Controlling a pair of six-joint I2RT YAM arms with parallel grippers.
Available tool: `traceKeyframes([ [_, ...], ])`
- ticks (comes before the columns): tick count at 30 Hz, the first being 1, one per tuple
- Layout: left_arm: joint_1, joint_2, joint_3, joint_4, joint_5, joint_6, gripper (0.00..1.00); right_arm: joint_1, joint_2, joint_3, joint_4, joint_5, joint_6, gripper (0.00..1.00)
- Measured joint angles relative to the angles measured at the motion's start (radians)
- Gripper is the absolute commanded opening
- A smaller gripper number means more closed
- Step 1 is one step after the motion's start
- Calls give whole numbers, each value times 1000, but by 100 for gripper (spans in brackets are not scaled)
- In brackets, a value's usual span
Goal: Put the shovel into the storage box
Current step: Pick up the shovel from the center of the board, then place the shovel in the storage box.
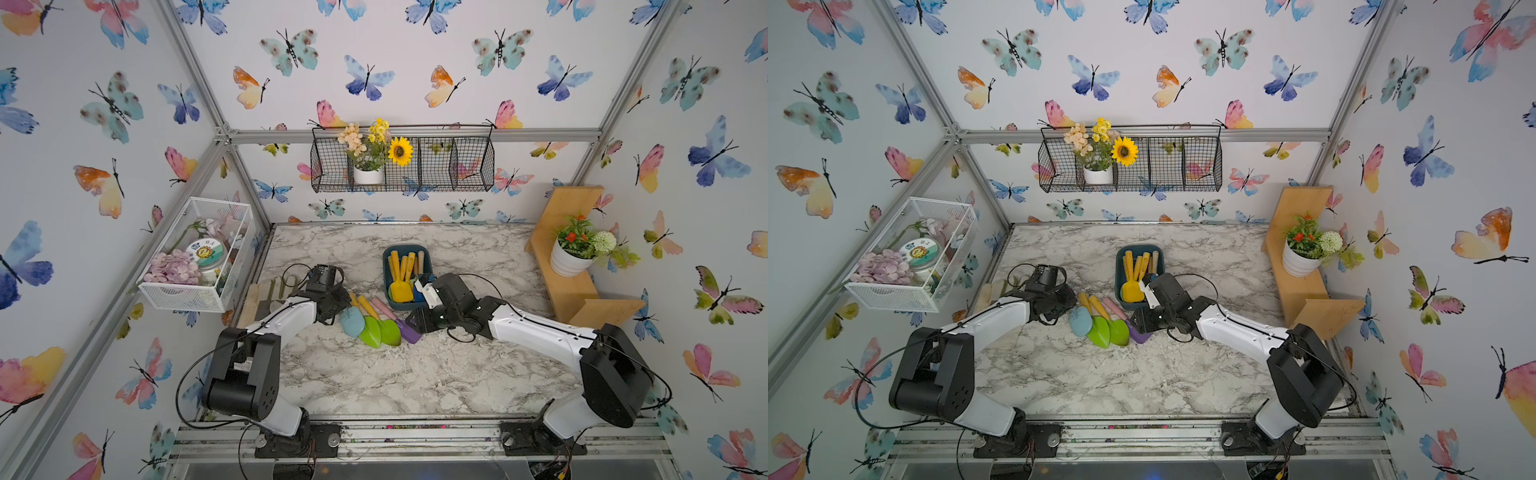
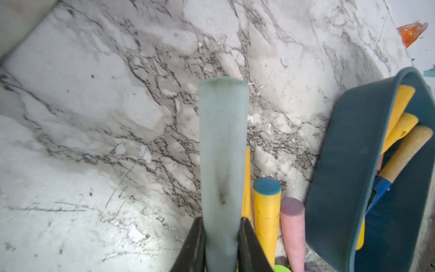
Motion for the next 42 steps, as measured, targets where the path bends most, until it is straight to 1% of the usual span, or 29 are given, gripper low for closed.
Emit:
traceKeyframes([
  [5,-23,-47,0,-34,0,15,11,0,-13,0,0,11,0,56],
  [10,-88,-54,29,-84,0,26,11,0,-21,0,0,17,4,57],
  [19,-224,-35,183,-129,-1,35,11,-22,-68,0,-2,18,10,57],
  [24,-284,37,277,-135,-2,38,11,-58,-83,0,-21,21,10,57],
  [29,-323,131,381,-153,-5,46,11,-117,-135,-19,-44,24,11,57],
  [35,-354,273,548,-181,-13,64,11,-174,-202,-72,-58,25,11,58],
  [42,-373,431,740,-210,-22,90,10,-204,-236,-129,-70,25,13,57],
])
